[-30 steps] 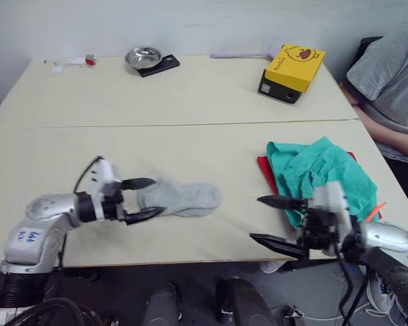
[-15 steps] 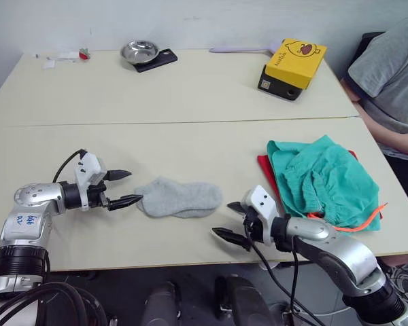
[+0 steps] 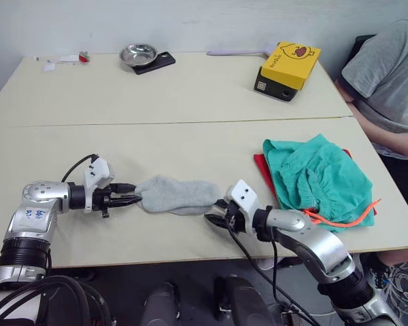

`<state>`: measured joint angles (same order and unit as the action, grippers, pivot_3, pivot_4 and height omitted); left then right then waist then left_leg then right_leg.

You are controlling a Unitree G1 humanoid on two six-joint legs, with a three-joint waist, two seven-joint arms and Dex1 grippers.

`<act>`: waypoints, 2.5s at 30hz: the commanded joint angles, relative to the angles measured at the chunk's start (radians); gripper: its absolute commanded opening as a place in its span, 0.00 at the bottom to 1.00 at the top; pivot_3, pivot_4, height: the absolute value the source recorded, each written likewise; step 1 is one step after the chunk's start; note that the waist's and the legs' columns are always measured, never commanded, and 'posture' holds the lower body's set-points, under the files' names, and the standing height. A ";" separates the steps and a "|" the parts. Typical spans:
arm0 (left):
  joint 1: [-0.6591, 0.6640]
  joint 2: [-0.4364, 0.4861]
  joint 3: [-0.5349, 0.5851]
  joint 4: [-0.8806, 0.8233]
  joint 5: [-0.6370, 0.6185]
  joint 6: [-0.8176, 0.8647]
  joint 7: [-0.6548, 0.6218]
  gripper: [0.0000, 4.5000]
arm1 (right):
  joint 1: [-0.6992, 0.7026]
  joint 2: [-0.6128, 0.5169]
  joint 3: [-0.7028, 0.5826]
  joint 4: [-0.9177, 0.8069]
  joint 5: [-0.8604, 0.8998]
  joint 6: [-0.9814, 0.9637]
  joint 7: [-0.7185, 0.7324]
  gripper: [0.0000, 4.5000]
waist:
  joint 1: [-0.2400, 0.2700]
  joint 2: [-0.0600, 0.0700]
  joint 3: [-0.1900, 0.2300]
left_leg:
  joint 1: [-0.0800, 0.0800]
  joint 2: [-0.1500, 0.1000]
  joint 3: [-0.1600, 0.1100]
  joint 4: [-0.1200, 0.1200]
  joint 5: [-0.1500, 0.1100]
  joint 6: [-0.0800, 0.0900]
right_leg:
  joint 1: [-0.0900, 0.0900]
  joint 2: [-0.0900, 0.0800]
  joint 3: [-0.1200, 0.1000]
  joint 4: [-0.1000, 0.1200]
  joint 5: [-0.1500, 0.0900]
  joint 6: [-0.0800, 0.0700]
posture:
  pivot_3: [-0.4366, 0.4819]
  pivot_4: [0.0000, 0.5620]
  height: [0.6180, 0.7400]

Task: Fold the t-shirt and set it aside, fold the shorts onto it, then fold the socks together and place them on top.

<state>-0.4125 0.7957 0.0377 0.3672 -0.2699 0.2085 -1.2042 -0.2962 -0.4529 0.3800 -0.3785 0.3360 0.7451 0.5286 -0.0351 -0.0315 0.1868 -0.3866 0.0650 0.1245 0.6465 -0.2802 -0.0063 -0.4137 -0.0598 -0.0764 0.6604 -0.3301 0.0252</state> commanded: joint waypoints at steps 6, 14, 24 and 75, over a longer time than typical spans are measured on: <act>0.112 -0.009 0.034 -0.149 -0.054 0.043 0.012 0.00 | -0.006 -0.030 -0.003 0.019 -0.038 -0.022 0.068 0.01 | 0.000 0.000 0.000 | 0.000 0.000 0.000 0.000 0.000 0.000 | 0.000 0.000 0.000 0.000 0.000 0.000 | 0.48 0.27 1.00; 0.287 -0.026 0.114 -0.443 -0.159 0.148 0.099 0.00 | -0.072 -0.113 -0.043 0.082 -0.047 -0.079 0.179 0.01 | 0.008 0.000 0.000 | 0.000 -0.001 -0.001 0.001 0.000 0.001 | 0.000 -0.001 0.000 0.000 0.000 0.000 | 0.48 0.27 1.00; 0.457 -0.066 0.177 -0.628 -0.177 0.192 0.252 0.00 | -0.095 -0.124 -0.024 0.159 -0.099 -0.192 0.287 0.01 | 0.005 0.001 0.001 | 0.000 -0.001 -0.001 -0.001 0.000 0.001 | 0.000 -0.001 0.000 -0.001 0.001 0.001 | 0.48 0.27 1.00; 0.302 -0.042 0.165 -0.664 -0.529 0.902 0.519 0.44 | -0.345 -0.016 -0.274 0.238 0.235 0.440 0.188 0.60 | 0.002 0.005 0.003 | -0.003 -0.001 -0.002 -0.003 0.000 0.000 | -0.002 -0.001 -0.001 -0.005 0.002 0.000 | 0.48 0.27 1.00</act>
<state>-0.1131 0.7424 0.2080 -0.3001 -0.8064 1.1112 -0.6799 -0.6174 -0.4585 0.1454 -0.1387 0.5614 1.1971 0.7169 -0.0335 -0.0267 0.1900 -0.3900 0.0642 0.1225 0.6439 -0.2804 -0.0059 -0.4153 -0.0605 -0.0773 0.6552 -0.3285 0.0248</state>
